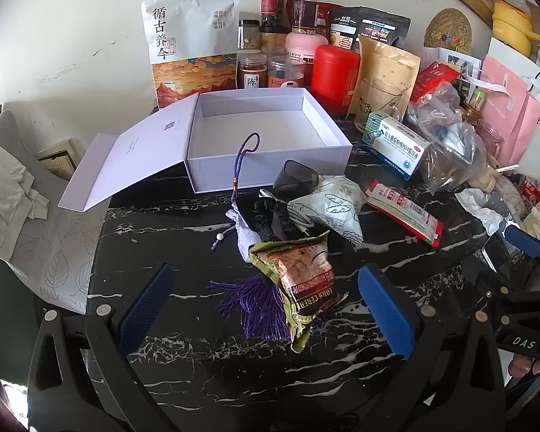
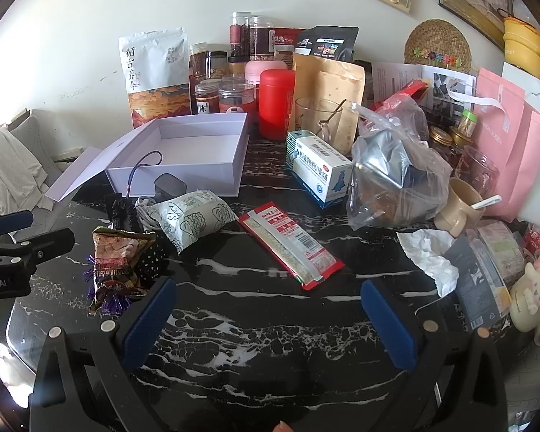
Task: Organize objects
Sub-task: 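Move both tools toward the cereal snack bag and red spicy-strip packet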
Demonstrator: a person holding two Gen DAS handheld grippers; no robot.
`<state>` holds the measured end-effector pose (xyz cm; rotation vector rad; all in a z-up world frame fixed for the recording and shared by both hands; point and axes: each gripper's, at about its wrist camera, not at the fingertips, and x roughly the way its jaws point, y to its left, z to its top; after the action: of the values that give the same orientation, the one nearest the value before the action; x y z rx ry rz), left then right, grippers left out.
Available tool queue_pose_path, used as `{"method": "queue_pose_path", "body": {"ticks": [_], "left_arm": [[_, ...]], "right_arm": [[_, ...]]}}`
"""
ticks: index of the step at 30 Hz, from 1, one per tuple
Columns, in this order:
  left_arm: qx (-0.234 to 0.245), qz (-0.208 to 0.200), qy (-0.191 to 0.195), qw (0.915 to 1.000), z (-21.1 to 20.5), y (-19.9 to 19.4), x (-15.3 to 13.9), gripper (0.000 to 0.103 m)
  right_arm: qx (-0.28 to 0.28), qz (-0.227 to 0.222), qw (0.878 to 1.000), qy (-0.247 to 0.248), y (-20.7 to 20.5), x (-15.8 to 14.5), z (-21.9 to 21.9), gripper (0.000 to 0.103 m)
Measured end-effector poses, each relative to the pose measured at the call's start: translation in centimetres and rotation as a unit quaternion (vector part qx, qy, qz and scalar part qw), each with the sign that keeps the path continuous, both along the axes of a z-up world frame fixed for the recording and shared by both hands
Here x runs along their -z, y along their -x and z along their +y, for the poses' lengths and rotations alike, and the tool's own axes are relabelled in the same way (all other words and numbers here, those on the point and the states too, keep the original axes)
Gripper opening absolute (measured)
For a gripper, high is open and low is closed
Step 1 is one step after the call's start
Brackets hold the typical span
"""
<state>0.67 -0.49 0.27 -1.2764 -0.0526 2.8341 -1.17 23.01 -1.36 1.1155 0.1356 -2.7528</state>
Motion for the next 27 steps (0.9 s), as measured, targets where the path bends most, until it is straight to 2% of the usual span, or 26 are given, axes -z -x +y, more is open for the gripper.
{"method": "queue_pose_path", "body": {"ticks": [11, 12, 27], "left_arm": [[-0.004, -0.004, -0.003, 1.0, -0.2, -0.4, 0.1, 0.102], [-0.026, -0.003, -0.012, 0.9996, -0.2, -0.4, 0.0, 0.102], [-0.028, 0.004, 0.001, 0.9996, 0.3, -2.9, -0.3, 0.102]], "right_arm": [[-0.008, 0.0, 1.0, -0.004, -0.4, -0.4, -0.3, 0.103], [-0.008, 0.002, 1.0, -0.005, -0.5, -0.5, -0.3, 0.103], [-0.03, 0.006, 0.999, -0.007, -2.3, -0.5, -0.9, 0.103]]}}
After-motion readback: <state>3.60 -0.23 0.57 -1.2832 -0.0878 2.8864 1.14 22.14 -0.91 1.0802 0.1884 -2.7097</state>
